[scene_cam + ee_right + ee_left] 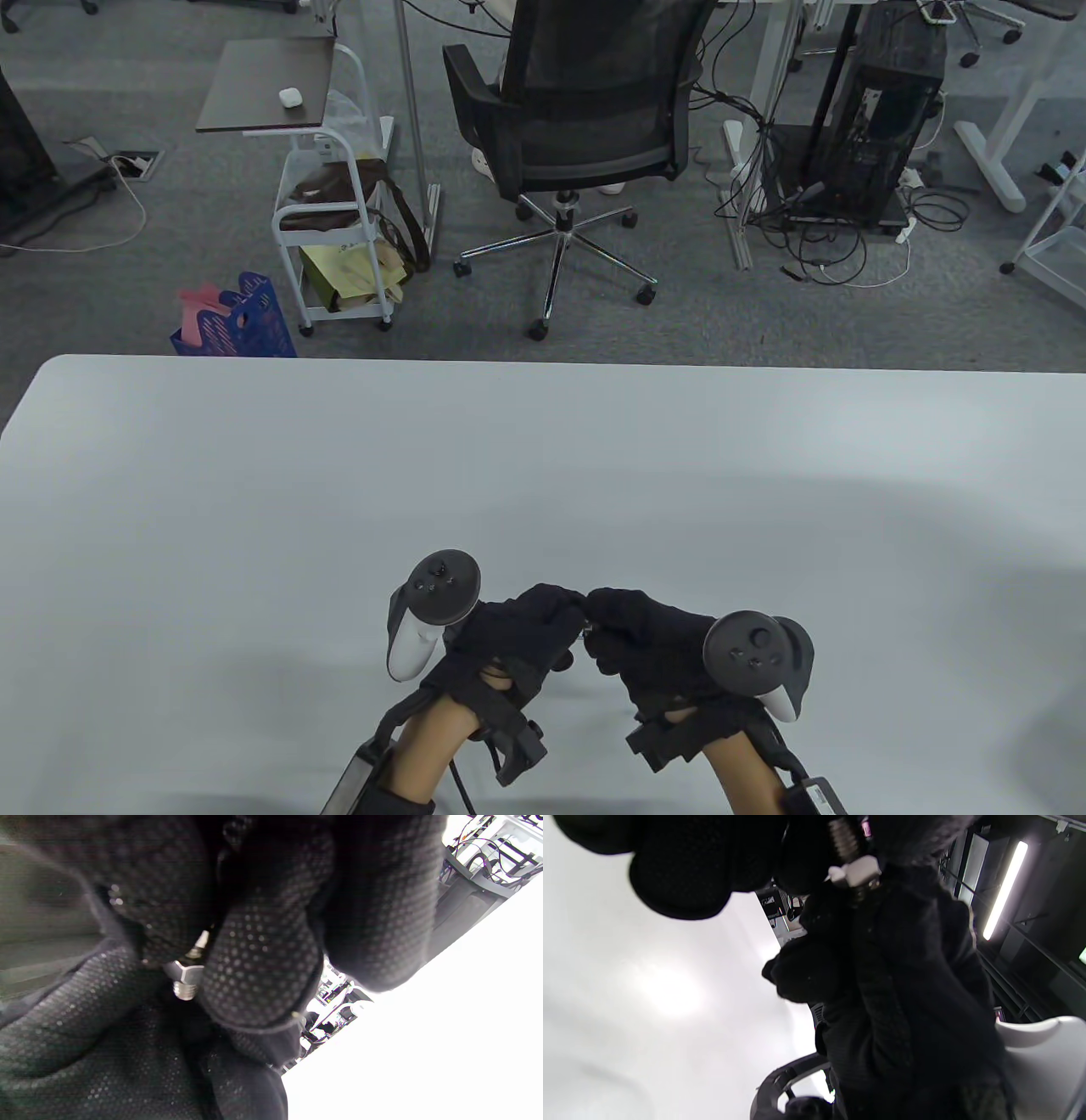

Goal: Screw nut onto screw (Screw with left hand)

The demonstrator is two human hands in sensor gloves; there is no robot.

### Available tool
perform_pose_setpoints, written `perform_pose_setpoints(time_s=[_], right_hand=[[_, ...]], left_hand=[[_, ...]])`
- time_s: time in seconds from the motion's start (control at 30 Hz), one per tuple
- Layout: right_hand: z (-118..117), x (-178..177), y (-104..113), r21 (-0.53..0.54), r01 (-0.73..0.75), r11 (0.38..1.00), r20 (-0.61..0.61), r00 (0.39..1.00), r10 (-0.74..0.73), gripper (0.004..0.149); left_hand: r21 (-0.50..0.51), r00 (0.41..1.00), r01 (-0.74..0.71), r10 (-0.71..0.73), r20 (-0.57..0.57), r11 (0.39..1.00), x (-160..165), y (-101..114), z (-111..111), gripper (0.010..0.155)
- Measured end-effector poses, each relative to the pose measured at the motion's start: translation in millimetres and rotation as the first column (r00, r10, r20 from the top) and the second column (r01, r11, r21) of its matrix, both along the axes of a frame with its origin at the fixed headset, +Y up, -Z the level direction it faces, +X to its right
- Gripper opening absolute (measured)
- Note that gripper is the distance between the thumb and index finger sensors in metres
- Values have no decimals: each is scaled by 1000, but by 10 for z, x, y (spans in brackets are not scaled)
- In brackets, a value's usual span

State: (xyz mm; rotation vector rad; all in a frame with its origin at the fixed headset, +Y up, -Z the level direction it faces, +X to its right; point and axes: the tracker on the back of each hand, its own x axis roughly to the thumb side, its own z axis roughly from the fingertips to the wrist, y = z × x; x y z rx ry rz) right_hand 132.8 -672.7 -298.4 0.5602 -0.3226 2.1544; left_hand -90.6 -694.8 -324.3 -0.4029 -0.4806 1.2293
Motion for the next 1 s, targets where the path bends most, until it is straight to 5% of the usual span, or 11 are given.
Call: perform_pose_setpoints(time_s=[0.23,0.5,0.6,1.0], right_hand=[[-6,7,-1,-4,9,1000,0,1000,-9,46],[2,5,6,6,15,1000,2,1000,-15,46],[-3,23,2,0,36,999,9,999,-36,46],[-23,13,-8,-62,16,998,-38,999,-18,47]], left_hand=[[-12,999,-36,36,-11,999,-32,9,8,68],[7,1000,1,-2,31,1000,1,43,6,56],[-14,999,-46,46,17,999,-20,16,4,68],[36,999,38,-39,18,999,4,65,8,54]])
